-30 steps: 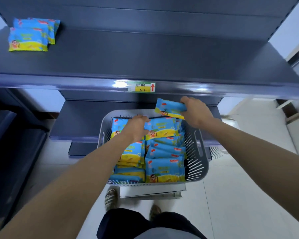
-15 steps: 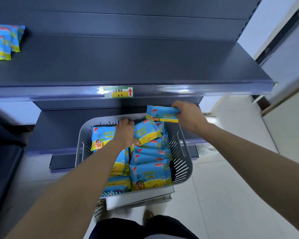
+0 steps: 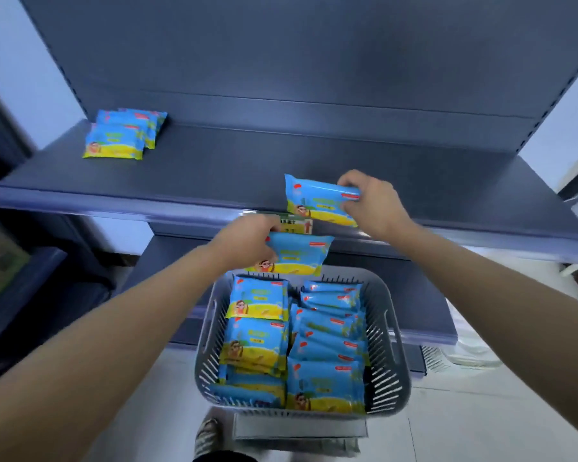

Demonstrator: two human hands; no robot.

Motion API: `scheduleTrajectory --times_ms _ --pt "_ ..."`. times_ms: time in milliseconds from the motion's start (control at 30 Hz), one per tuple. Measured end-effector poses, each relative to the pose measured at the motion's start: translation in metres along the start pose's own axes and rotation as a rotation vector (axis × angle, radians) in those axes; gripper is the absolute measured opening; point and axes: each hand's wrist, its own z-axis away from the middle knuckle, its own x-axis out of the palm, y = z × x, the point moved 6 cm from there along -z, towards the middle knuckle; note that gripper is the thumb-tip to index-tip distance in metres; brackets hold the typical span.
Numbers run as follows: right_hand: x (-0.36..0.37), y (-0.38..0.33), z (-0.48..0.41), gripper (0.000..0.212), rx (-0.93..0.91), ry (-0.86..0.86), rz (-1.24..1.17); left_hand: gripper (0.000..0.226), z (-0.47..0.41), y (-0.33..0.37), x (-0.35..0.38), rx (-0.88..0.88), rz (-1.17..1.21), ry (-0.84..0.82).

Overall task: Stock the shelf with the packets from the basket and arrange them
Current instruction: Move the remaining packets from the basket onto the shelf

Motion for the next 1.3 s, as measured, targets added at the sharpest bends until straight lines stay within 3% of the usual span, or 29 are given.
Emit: scheduleTrajectory --times_ms 200,467,667,900,1300 --pt "-0.008 -0.012 -0.011 0.023 -0.04 0.037 -0.034 0.024 0.002 -0.017 -0.04 -0.049 0.105 0.125" --pt "0.08 -0.151 -0.138 0.025 -0.122 -0.065 -0.177 0.028 0.007 -0.176 -0.13 -0.204 0.154 0.266" --pt "0.181 -0.214 -0.207 0.036 -0.071 -0.224 -0.251 0.031 -0.009 -0.278 -0.162 -0.241 0.132 0.233" --pt "0.239 -0.238 -0.247 0.039 0.001 -0.253 -0.277 0.027 -0.049 -0.358 -0.158 -0.252 0.217 0.122" --pt "0.26 -0.221 -0.278 0.034 0.152 -0.244 -0.334 0.047 -0.109 -0.393 -0.131 -0.236 0.257 0.059"
